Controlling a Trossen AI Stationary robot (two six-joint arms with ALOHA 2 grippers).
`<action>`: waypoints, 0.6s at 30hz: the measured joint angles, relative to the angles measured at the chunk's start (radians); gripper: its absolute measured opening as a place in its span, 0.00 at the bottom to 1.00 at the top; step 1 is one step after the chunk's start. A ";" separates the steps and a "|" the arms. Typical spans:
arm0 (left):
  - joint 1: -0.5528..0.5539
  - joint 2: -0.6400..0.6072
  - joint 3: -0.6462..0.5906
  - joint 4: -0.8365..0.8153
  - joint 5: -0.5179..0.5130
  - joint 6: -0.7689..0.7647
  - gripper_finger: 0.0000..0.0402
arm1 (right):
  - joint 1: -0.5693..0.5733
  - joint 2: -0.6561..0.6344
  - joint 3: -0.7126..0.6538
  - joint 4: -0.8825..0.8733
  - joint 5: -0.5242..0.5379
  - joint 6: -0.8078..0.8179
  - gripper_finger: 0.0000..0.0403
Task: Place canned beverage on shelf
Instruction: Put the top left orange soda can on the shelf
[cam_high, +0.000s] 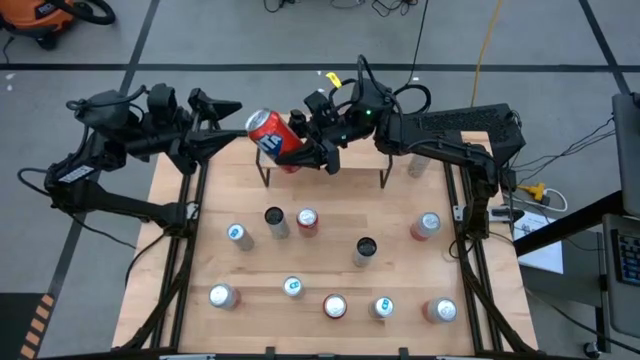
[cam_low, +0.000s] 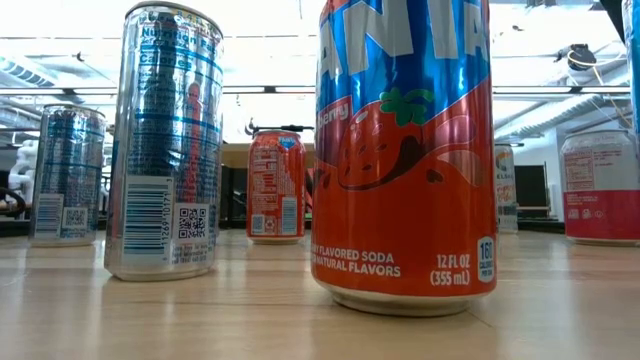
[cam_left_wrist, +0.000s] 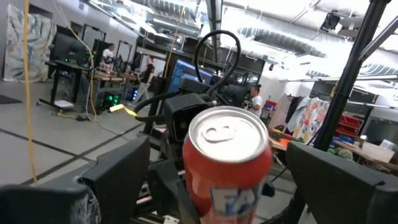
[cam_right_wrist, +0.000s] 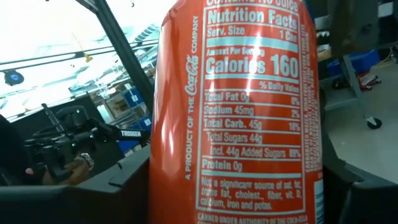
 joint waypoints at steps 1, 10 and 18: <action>0.000 0.000 0.000 0.000 -0.001 0.000 0.94 | -0.001 0.000 0.000 0.002 0.000 0.000 0.68; 0.000 0.033 0.000 -0.049 -0.002 -0.026 0.99 | 0.000 0.000 0.000 -0.001 -0.002 -0.002 0.68; 0.000 0.086 0.001 0.038 0.070 -0.024 0.99 | 0.000 0.000 0.000 -0.003 0.000 -0.003 0.68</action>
